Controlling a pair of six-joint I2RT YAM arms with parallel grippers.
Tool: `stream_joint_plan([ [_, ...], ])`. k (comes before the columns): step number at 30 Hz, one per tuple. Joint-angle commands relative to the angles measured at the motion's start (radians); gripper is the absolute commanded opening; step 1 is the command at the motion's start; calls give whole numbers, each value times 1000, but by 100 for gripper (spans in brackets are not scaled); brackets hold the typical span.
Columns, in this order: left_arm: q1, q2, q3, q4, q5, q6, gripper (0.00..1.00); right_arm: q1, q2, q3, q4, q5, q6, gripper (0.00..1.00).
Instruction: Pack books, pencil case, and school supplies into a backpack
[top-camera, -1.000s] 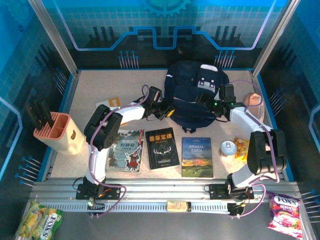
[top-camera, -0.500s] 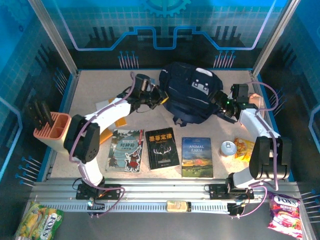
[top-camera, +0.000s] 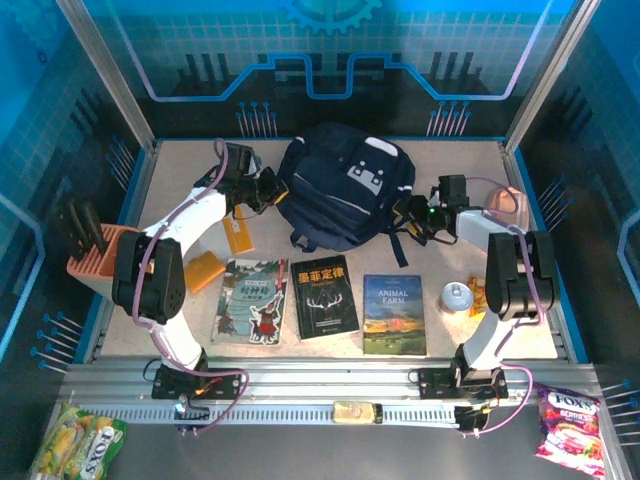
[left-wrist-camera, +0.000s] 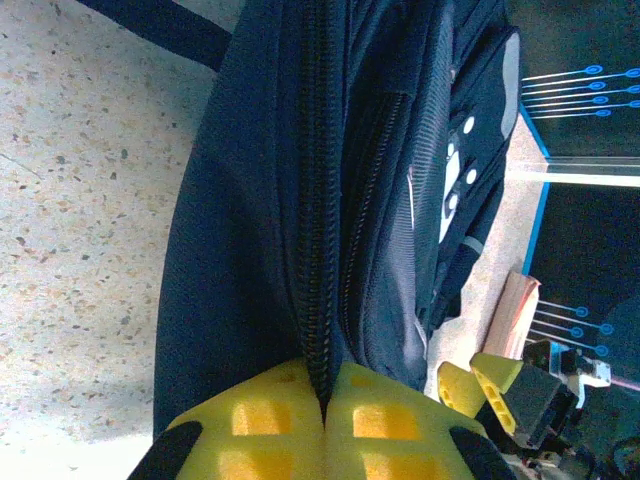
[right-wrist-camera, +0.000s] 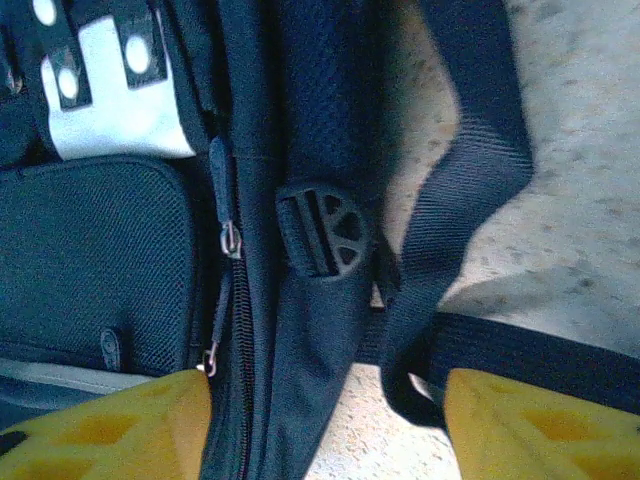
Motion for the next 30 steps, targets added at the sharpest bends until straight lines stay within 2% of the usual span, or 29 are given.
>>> stream_joint_plan([
  [1, 10, -4, 35, 33, 27, 48, 0, 20, 37, 59, 62, -54, 46, 55],
  [6, 13, 5, 42, 14, 24, 59, 0, 37, 75, 85, 52, -38, 78, 51],
  [12, 20, 12, 46, 1, 19, 60, 0, 47, 145, 126, 24, 28, 104, 55],
  [17, 30, 13, 47, -6, 18, 64, 0, 48, 163, 173, -97, 168, 56, 62],
  [19, 31, 12, 44, -7, 18, 67, 0, 48, 180, 185, -112, 186, 32, 63],
  [22, 33, 19, 49, -11, 21, 71, 0, 45, 229, 226, -93, 130, -1, 63],
  [27, 34, 36, 62, -18, 32, 75, 0, 51, 298, 296, -58, 6, -33, 56],
  [30, 34, 50, 76, -28, 29, 85, 0, 51, 296, 293, -27, -32, -43, 42],
])
